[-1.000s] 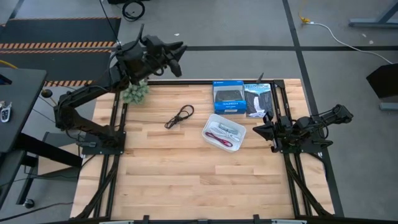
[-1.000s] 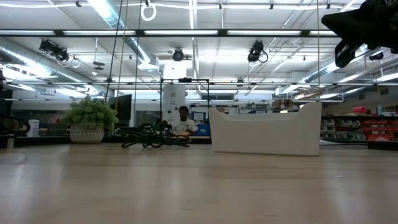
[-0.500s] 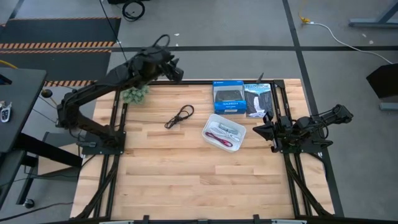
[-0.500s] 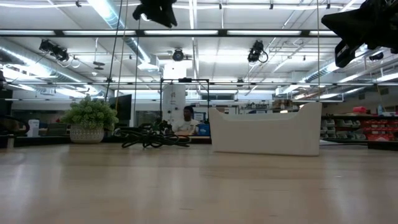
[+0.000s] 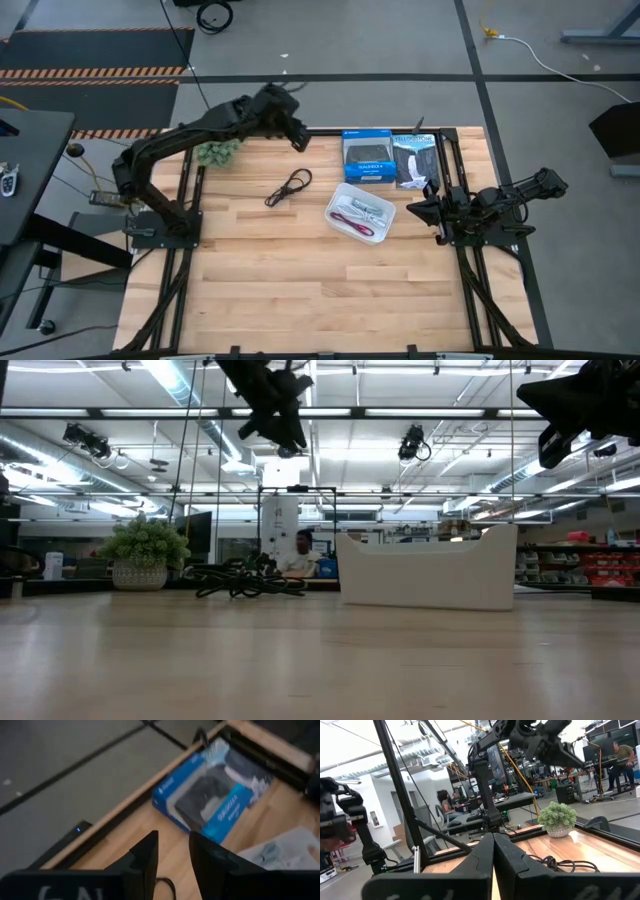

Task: Pick and place USB-C Cables
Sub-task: Put the black charger cable into the white bin, then return to Home Position

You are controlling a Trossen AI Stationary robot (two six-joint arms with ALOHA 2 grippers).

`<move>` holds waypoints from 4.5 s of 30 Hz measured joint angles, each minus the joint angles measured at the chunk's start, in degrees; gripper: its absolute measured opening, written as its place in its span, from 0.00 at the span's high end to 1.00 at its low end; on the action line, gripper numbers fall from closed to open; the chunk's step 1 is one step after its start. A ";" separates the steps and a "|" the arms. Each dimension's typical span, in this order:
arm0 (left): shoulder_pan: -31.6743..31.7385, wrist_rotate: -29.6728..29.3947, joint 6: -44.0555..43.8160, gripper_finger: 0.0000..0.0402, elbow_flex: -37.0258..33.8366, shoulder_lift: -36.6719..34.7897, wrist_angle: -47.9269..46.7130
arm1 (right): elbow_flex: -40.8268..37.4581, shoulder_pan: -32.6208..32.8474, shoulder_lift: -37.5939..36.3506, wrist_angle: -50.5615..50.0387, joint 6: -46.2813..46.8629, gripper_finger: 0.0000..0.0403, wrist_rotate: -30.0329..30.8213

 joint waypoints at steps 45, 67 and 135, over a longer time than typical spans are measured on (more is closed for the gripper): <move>-7.04 3.74 12.83 0.33 -0.02 29.29 -25.86 | 0.02 0.00 0.01 -0.02 0.00 0.97 0.02; -9.29 1.36 18.44 0.72 0.08 30.93 -30.16 | 0.02 0.02 0.00 0.00 -0.01 0.97 0.01; -24.64 1.73 36.86 0.38 30.43 41.17 -16.92 | 0.02 0.01 0.01 0.00 -0.01 0.97 -0.01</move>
